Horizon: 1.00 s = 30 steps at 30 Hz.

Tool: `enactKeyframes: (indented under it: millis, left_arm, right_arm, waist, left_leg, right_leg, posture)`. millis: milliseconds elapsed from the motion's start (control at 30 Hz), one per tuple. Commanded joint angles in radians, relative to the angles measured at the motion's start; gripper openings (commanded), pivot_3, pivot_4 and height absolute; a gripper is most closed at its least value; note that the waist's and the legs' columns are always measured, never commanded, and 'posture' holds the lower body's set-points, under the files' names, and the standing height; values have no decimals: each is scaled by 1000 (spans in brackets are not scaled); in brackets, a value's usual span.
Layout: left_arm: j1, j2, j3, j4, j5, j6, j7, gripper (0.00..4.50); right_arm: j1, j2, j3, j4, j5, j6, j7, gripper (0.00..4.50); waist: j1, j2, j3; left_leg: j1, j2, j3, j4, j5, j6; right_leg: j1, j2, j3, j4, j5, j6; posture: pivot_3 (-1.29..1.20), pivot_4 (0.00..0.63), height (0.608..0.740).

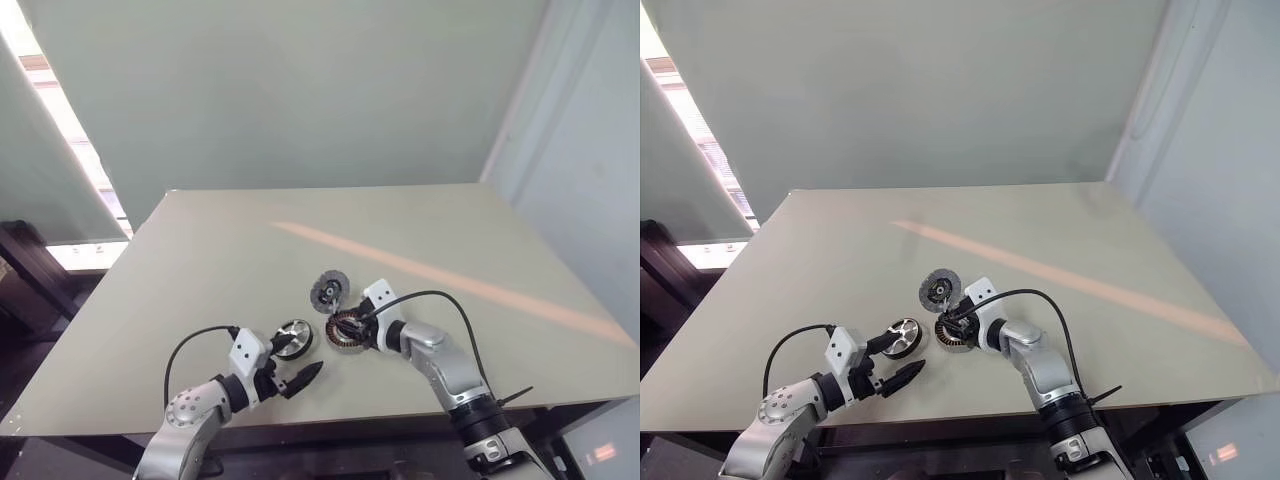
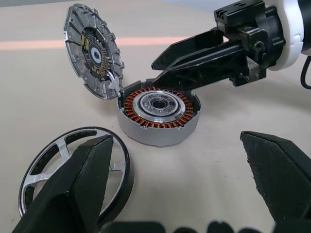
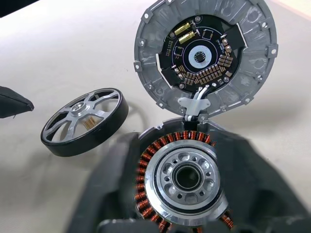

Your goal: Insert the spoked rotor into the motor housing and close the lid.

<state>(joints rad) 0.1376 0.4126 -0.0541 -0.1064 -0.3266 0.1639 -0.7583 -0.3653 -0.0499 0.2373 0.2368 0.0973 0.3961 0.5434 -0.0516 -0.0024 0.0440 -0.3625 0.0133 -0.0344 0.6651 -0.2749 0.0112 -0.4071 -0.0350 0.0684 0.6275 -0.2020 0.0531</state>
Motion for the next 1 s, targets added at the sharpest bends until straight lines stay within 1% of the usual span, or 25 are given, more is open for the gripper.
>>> enactKeyframes:
  millis: [33, 167, 333, 533, 667, 800, 933, 967, 1000]
  left_arm:
    - [-21, -3, 10, -12, 2, -21, 3, 4500]
    - [-21, -2, 13, -13, 3, -22, 5, 4500]
    - [-16, -3, 18, -16, 2, -23, 13, 4500]
    - [12, -8, 34, -51, -41, 48, 44, 4500]
    - [66, -38, 80, -145, -156, 191, 99, 4500]
    - [116, -83, 161, -238, -334, 406, 210, 4500]
    - [154, -112, 225, -241, -506, 628, 307, 4500]
    - [158, -113, 234, -237, -534, 669, 323, 4500]
    - [164, -147, 257, -223, -564, 673, 351, 4500]
  right_arm:
    - [-20, 10, 7, 9, -16, -31, -21, 1424]
    - [-33, 15, 31, 102, -46, -61, -32, 18]
    - [-38, 17, 50, 227, -85, -120, -39, 18]
    - [-39, 24, -6, 153, -38, -124, -38, 18]
    - [-26, 10, -14, 62, -13, -105, -2, 18]
    - [0, -15, -3, -24, -2, -99, 37, 18]
    - [20, -36, 0, -77, -2, -89, 47, 18]
    - [23, -40, 1, -85, -5, -90, 48, 18]
    - [25, -45, 0, -97, -4, -87, 50, 18]
  waist:
    - [0, 0, 0]
    - [0, 0, 0]
    - [-1, 0, 0]
    - [-3, 0, 0]
    - [-3, 0, 0]
    - [-3, 0, 0]
    - [-4, 0, 0]
    - [-5, 0, 0]
    - [-5, 0, 0]
  left_leg:
    - [0, 0, 0, 0, 0, 0]
    - [0, 0, 0, 0, 0, 0]
    - [0, 0, 0, 0, 0, 0]
    - [1, 0, 0, 0, 0, 0]
    - [0, 0, 0, 0, 0, 0]
    - [0, 0, -1, -1, 0, 0]
    - [1, 1, -1, -1, 0, 0]
    - [1, 1, -1, -1, 0, 0]
    - [1, 1, -1, -1, 0, 0]
  right_leg:
    - [0, 0, 0, 0, 0, 0]
    - [0, 0, 0, 0, 0, 0]
    - [0, 0, 0, 0, 0, 0]
    - [1, 0, 0, 0, 0, 0]
    - [0, 0, 0, -1, 0, 0]
    - [0, 0, 0, -1, 0, 0]
    - [0, 0, 0, 0, 0, 0]
    - [0, 0, 0, 0, 0, 0]
    - [0, 0, 0, 0, 0, 0]
  posture:
    - [0, 0, 740]
    - [0, 0, 740]
    - [0, 0, 740]
    - [0, 0, 740]
    - [0, 0, 740]
    - [0, 0, 740]
    - [0, 0, 740]
    - [0, 0, 740]
    - [0, 0, 740]
